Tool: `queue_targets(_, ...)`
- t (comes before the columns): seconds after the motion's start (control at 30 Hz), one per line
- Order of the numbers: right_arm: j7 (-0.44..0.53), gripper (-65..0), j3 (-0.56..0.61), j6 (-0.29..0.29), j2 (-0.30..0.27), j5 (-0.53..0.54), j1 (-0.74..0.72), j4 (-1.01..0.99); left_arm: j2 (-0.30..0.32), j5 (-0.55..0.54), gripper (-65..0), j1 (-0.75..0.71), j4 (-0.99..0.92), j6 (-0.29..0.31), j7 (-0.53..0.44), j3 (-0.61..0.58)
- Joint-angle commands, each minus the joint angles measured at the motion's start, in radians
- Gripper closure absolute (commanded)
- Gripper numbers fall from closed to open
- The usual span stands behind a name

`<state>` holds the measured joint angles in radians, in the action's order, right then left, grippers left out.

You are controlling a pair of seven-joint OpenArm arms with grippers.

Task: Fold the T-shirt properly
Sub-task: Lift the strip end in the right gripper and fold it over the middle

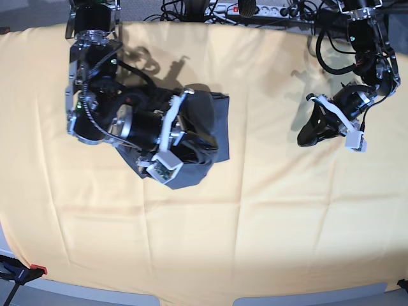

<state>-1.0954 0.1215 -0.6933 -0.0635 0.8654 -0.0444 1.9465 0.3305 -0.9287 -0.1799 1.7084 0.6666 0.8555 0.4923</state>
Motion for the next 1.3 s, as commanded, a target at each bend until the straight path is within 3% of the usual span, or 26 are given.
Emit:
queue_targets(0.0,0.058,0.0,0.019,-0.005,0.007,0.002,-0.018,-0.01,0.013,-0.027,0.0,0.009,0.018,0.01,-0.024,0.007)
queue_targets(0.03,0.079,-2.0,0.042,-0.005,0.013,-0.012,-0.021,-0.037,0.013,-0.027,0.0,0.009,0.018,0.01,-0.024,0.007)
queue_targets(0.13,0.063,-36.1,0.129,-0.005,0.019,-0.013,-0.063,-0.103,0.013,-0.027,0.0,0.009,0.018,0.01,-0.024,0.007)
queue_targets(0.17,0.032,-44.8,0.162,-0.005,0.018,-0.013,-0.085,-0.108,0.013,-0.027,0.0,0.009,0.018,0.01,-0.024,0.007)
queue_targets(0.2,-0.016,-48.6,0.196,-0.005,0.018,-0.001,-0.11,-0.108,0.014,-0.027,0.0,0.009,0.018,0.01,-0.025,0.007)
queue_targets(0.33,-0.191,-48.0,0.293,-0.005,0.016,0.227,-0.213,-0.095,0.022,-0.027,0.0,0.012,0.018,0.01,-0.025,0.007)
queue_targets(0.43,-0.212,-48.0,0.286,-0.005,0.015,0.257,-0.251,-0.061,0.024,-0.026,0.0,0.011,0.018,0.01,-0.024,0.007)
queue_targets(0.57,-0.211,-48.0,0.17,-0.005,0.012,0.227,-0.266,-0.043,0.036,-0.018,0.0,0.011,0.018,0.01,-0.025,0.007)
queue_targets(0.73,-0.2,-45.5,-0.07,-0.005,-0.035,0.299,-0.277,-0.042,0.075,-0.018,0.0,0.011,0.018,0.01,-0.037,0.007)
queue_targets(0.8,-0.2,-35.6,-0.171,-0.005,-0.072,0.31,-0.282,-0.042,0.087,-0.018,0.0,0.011,0.018,0.01,-0.044,0.008)
queue_targets(0.9,-0.204,-5.9,-0.282,-0.005,-0.134,0.296,-0.263,-0.042,0.093,-0.018,0.0,0.011,0.018,0.01,-0.044,0.008)
queue_targets(0.93,-0.204,0.0,-0.3,-0.005,-0.153,0.298,-0.247,-0.042,0.093,-0.018,0.0,0.011,0.018,0.01,-0.044,0.008)
queue_targets(1.0,-0.204,0.0,-0.306,-0.005,-0.188,0.315,-0.205,-0.042,0.093,-0.019,0.0,0.011,0.018,0.01,-0.047,0.007)
queue_targets(1.03,-0.204,-3.0,-0.305,-0.005,-0.199,0.322,-0.184,-0.042,0.093,-0.019,0.0,0.012,0.018,0.01,-0.049,0.007)
queue_targets(1.2,-0.198,-39.5,-0.292,-0.005,-0.2,0.41,-0.105,-0.042,0.087,-0.019,0.0,0.011,0.018,0.01,-0.055,0.007)
queue_targets(1.27,-0.18,-42.9,-0.256,-0.005,-0.192,0.396,-0.099,-0.042,0.088,-0.018,0.0,0.011,0.018,0.01,-0.055,0.007)
